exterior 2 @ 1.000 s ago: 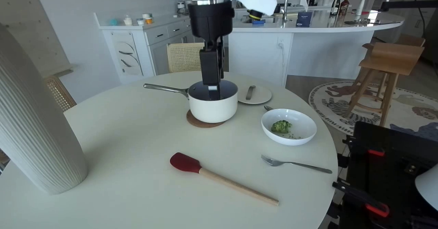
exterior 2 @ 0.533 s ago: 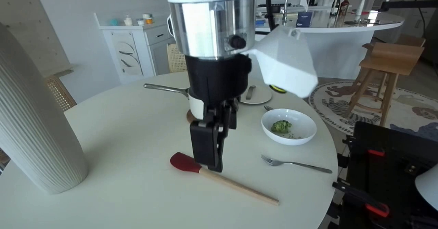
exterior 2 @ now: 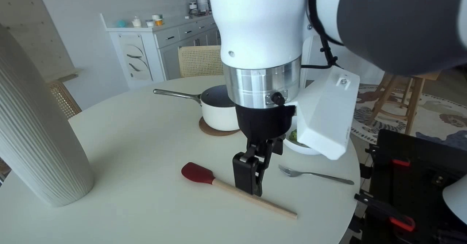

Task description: Take the wooden spatula and put it in the white pot

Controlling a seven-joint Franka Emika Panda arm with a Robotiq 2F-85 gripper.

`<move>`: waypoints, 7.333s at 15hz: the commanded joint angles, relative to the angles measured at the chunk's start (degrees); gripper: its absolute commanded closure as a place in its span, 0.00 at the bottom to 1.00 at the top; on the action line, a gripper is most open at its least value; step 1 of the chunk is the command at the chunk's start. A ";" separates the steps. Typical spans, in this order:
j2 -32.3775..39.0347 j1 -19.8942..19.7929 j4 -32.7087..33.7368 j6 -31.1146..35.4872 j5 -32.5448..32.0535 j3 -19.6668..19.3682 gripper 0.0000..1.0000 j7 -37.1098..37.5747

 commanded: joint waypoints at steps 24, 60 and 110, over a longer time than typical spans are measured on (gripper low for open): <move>27.19 -0.20 12.50 12.33 0.81 -9.26 0.00 -13.92; -2.85 1.53 4.91 -3.57 0.40 -5.45 0.95 -13.07; 42.97 -29.48 78.96 -73.03 5.26 -18.78 0.95 -88.36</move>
